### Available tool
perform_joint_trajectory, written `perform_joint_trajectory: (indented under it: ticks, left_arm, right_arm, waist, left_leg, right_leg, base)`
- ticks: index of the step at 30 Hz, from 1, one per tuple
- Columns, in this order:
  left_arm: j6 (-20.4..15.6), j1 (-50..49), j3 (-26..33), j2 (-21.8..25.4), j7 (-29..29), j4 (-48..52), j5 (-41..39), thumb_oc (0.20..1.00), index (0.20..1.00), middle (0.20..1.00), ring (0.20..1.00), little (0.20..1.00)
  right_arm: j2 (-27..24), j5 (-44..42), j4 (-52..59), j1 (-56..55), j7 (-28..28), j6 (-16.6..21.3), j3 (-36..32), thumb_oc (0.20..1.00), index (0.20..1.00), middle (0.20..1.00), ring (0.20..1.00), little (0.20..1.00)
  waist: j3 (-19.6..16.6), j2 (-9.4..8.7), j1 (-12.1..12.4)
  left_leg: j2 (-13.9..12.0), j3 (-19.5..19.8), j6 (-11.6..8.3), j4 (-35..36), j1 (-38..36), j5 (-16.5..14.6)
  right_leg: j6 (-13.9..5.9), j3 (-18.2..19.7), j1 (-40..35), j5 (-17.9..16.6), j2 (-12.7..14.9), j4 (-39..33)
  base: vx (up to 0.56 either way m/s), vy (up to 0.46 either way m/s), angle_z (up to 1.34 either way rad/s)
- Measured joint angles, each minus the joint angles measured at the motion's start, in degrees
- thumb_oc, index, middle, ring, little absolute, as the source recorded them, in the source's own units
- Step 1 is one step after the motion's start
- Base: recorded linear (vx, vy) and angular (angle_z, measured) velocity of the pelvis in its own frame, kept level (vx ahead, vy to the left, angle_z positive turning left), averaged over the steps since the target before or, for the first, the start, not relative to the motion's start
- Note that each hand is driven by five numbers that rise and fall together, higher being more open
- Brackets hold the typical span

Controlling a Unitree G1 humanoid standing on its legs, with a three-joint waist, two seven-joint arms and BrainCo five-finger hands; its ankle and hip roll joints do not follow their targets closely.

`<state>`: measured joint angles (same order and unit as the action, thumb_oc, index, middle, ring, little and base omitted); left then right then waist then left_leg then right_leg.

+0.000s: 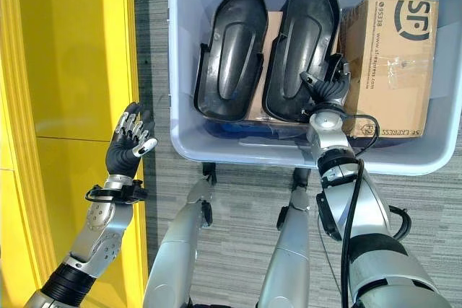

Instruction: Move parts from the plastic box to the shelf.

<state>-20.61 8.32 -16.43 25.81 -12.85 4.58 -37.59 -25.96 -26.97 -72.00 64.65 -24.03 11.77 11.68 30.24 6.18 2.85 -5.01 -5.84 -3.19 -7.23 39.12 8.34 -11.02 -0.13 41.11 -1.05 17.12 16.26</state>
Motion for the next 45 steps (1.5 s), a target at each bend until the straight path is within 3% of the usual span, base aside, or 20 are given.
perform_joint_trajectory:
  ticks: [10, 11, 19, 25, 28, 39, 43, 45]
  left_arm:
    - [0.0, 0.6, -0.6, 0.0, 1.3, 0.0, 0.0, 1.0, 1.0, 1.0, 1.0, 1.0]
    - [0.0, 0.6, -0.6, -0.1, 1.3, 0.0, 0.0, 1.0, 1.0, 1.0, 1.0, 1.0]
    - [0.0, -1.2, 1.2, -0.4, 1.3, 0.1, -0.1, 1.0, 1.0, 1.0, 1.0, 1.0]
    - [0.0, -2.6, 2.7, -0.5, 1.7, 0.5, -0.1, 1.0, 1.0, 1.0, 1.0, 1.0]
    - [0.1, -4.6, 3.5, -0.2, 2.0, 0.6, -0.1, 1.0, 1.0, 1.0, 1.0, 1.0]
    - [2.0, -8.7, 7.3, -0.3, 5.3, 0.6, -0.1, 1.0, 1.0, 1.0, 1.0, 1.0]
    - [2.7, -12.2, 8.0, -0.4, 6.4, 0.5, -0.1, 1.0, 1.0, 1.0, 1.0, 1.0]
    - [3.9, -14.0, 9.5, -0.8, 6.7, 0.5, 0.0, 1.0, 1.0, 1.0, 1.0, 1.0]
  right_arm:
    - [-2.6, -4.9, 4.3, -3.5, 2.1, 0.0, -0.7, 0.2, 0.2, 0.2, 0.2, 0.2]
    - [-2.9, -5.4, 11.5, -7.7, 1.5, 0.0, -0.6, 0.2, 0.2, 0.2, 0.2, 0.2]
    - [-2.3, -0.9, 37.9, -29.4, -1.1, -1.2, -0.1, 0.2, 0.2, 0.2, 0.2, 0.2]
    - [-2.1, 3.0, 46.3, -34.5, -2.0, -1.1, -3.4, 0.2, 0.2, 0.2, 0.2, 0.2]
    - [-1.7, 5.9, 48.7, -35.7, -2.1, -0.1, -4.4, 0.2, 0.2, 0.2, 0.2, 0.2]
    - [-1.6, 10.4, 62.3, -43.3, 2.5, -0.1, -4.5, 0.2, 0.2, 0.2, 0.2, 0.2]
    - [-0.9, 10.3, 63.5, -46.5, 5.0, 0.0, -4.2, 0.2, 0.2, 0.2, 0.2, 0.2]
    - [0.1, 10.5, 63.5, -47.9, 6.1, -0.2, -3.5, 0.2, 0.2, 0.2, 0.2, 0.2]
  waist:
    - [0.0, 0.06, 1.1]
    - [0.0, 0.05, 0.7]
    - [-0.1, -0.23, -2.1]
    - [-0.3, -0.78, -2.8]
    - [-2.5, -2.95, -3.1]
    - [-5.3, -3.93, -2.6]
    - [-10.2, -4.69, -2.3]
    - [-11.3, -4.7, -2.4]
  left_leg:
    - [0.0, 0.3, -0.07, -1.1, -0.2, 0.2]
    - [0.0, 0.3, -0.05, -1.1, -0.7, 0.2]
    - [-0.5, 0.3, 0.07, -0.2, -7.7, -0.4]
    - [-1.2, 0.2, -0.15, 2.8, -14.3, -0.3]
    - [-1.6, 0.2, -0.31, 3.3, -15.4, -0.4]
    - [-3.4, 0.2, -1.69, 5.1, -24.4, -0.9]
    - [-4.7, 0.5, -2.16, 5.2, -27.2, -2.0]
    - [-5.5, 1.9, -2.81, 5.1, -30.8, -2.4]
  right_leg:
    - [0.11, 0.0, 0.0, 0.8, 0.1, 2.4]
    - [0.12, 0.0, -0.5, 0.8, 0.1, 2.3]
    - [-0.07, -0.9, -9.0, 0.4, -0.3, -1.2]
    - [0.05, -2.0, -16.2, -1.1, -1.1, -5.6]
    - [0.27, -2.2, -17.8, -1.7, -1.5, -7.6]
    - [0.93, -3.4, -27.7, -1.6, -3.4, -10.3]
    - [1.61, -3.8, -29.9, 0.4, -4.5, -8.8]
    - [2.27, -5.1, -32.6, 3.4, -5.1, -4.8]
  base:
    - [0.0, 0.005, 0.03]
    - [0.0, 0.0, 0.0]
    - [0.0, -0.003, 0.0]
    - [0.01, -0.027, -0.06]
    - [0.02, -0.022, -0.03]
    - [0.04, -0.053, -0.02]
    - [0.02, -0.158, 0.03]
    - [0.02, -0.234, 0.24]
